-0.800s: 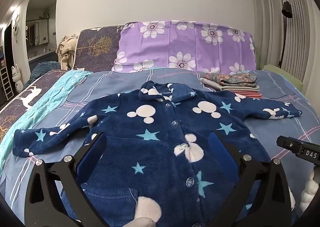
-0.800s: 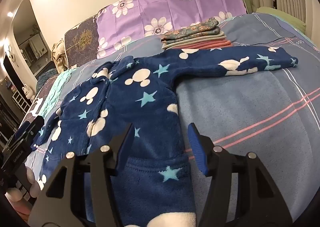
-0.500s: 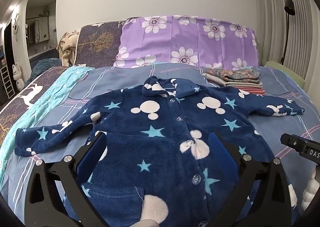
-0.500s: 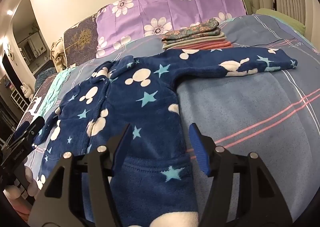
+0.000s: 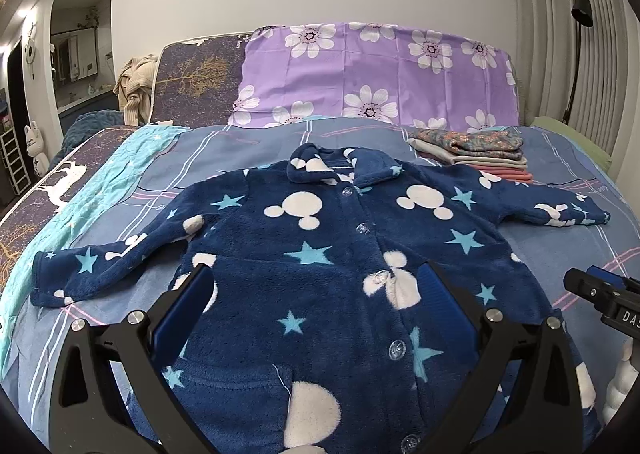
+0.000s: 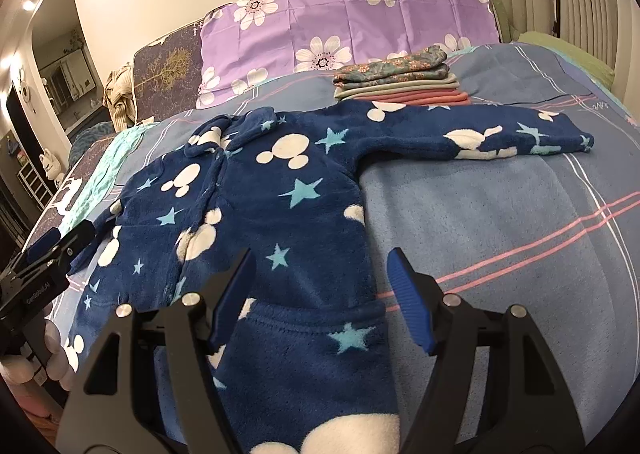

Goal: Fold small clothes

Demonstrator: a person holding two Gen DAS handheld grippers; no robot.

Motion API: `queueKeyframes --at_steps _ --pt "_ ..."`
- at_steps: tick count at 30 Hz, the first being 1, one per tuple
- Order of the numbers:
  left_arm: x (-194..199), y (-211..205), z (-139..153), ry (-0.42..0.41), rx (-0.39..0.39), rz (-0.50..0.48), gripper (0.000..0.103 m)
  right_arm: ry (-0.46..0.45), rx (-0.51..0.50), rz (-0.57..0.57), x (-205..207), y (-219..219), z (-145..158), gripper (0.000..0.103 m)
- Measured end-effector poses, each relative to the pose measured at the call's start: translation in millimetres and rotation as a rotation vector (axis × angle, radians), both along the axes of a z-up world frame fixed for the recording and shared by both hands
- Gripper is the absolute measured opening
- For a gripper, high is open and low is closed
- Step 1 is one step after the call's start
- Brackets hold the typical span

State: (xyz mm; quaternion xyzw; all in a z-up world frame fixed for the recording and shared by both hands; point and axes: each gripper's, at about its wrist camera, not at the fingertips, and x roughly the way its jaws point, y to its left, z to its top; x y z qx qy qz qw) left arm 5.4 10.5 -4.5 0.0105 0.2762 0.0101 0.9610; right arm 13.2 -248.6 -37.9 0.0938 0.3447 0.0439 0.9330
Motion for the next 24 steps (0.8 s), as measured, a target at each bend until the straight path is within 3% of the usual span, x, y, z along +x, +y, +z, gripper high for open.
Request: queueKeyframes --at_steps 7,16,21,24 --pt "-2 -2 -3 -0.02 0.006 -0.006 0.102 -0.009 -0.025 -0.007 1 5 4 0.07" --pt "1 -8 -11 0.025 0.018 -0.058 0.102 0.018 -0.02 -0.028 4 0 -3 0.07" --pt "7 -14 -18 0.078 0.039 -0.076 0.102 0.022 -0.016 -0.054 3 -7 -7 0.079" --pt "7 -14 -20 0.087 0.039 -0.078 0.102 0.07 -0.003 -0.079 9 -14 -15 0.082"
